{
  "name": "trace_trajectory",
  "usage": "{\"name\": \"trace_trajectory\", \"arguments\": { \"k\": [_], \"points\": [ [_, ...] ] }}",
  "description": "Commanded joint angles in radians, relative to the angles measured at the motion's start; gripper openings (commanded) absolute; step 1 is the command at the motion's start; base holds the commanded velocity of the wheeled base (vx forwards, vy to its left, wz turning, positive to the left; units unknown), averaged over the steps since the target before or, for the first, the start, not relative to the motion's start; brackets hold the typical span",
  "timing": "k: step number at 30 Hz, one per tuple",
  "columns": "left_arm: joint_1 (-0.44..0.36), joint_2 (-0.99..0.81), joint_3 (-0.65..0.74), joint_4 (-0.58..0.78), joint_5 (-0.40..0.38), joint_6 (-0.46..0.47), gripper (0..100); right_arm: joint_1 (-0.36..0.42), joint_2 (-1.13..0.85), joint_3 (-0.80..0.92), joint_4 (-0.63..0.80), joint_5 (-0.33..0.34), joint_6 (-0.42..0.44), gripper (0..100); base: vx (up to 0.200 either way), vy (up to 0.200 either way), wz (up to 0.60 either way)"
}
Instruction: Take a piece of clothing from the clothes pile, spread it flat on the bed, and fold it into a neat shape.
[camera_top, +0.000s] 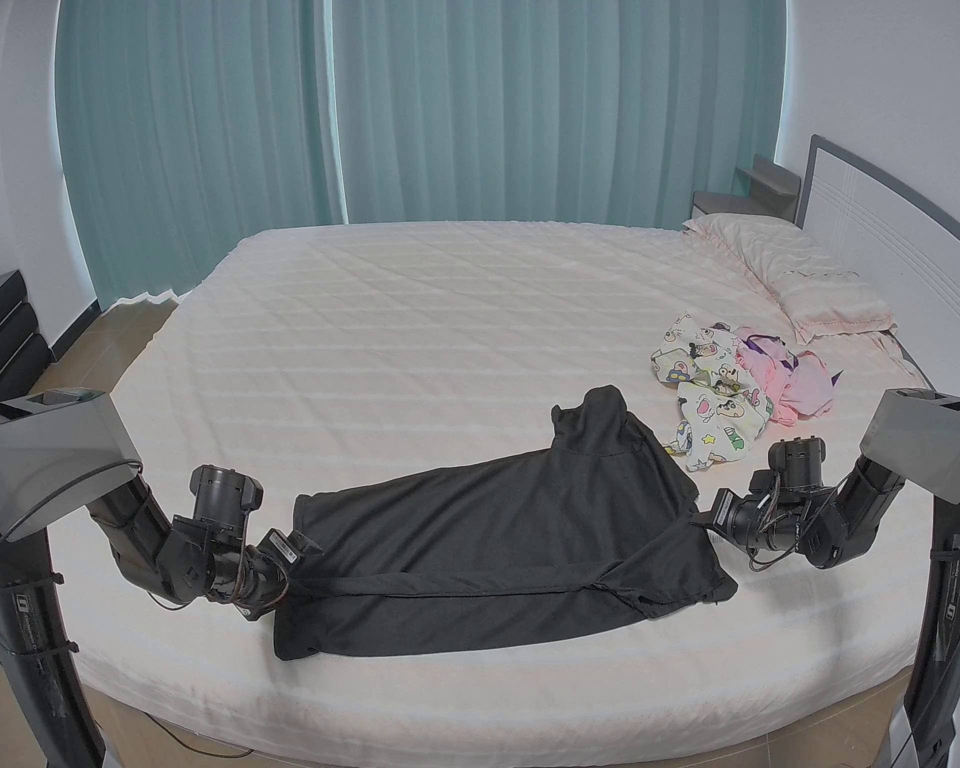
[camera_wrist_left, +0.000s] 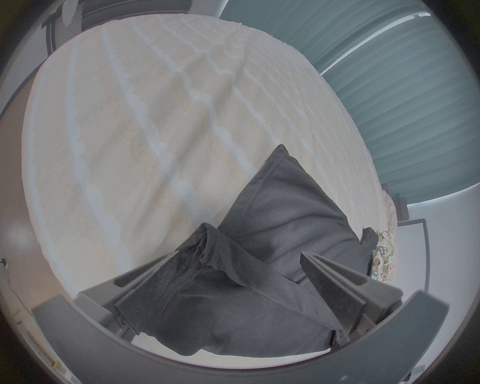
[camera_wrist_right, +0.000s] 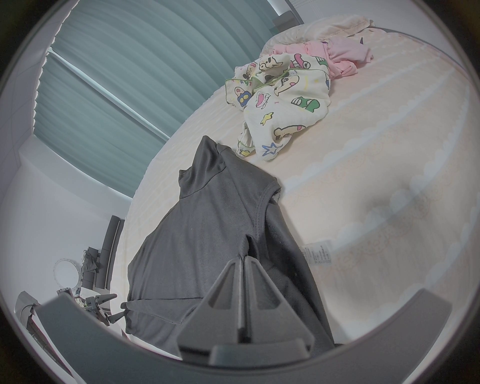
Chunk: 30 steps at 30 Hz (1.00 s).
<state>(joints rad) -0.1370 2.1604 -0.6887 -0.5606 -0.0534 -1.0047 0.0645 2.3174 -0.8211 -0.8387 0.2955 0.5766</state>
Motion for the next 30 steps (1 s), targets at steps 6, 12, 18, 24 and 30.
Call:
{"name": "trace_trajectory", "arguments": {
  "k": [6,12,18,24,30],
  "points": [
    [-0.03,0.067,-0.046,0.004,0.086,0.0,0,-0.002,-0.004,0.005,-0.002,0.001,0.0,0,0.0,0.0,0.0],
    [-0.038,0.075,-0.043,0.004,0.124,-0.002,0,-0.006,-0.006,0.005,-0.002,0.001,-0.001,0,0.0,0.0,0.0],
    [-0.032,0.076,-0.035,0.001,0.164,-0.008,0,-0.011,-0.001,0.02,-0.074,-0.001,0.0,0,0.0,0.0,0.0],
    [-0.019,0.079,-0.032,0.004,0.193,-0.014,0,-0.012,0.002,0.037,-0.109,-0.001,-0.001,0,0.0,0.0,0.0],
    [-0.015,0.079,-0.032,0.004,0.195,-0.015,0,-0.018,0.008,0.034,-0.109,-0.001,-0.001,0,0.0,0.0,0.0]
  ]
}}
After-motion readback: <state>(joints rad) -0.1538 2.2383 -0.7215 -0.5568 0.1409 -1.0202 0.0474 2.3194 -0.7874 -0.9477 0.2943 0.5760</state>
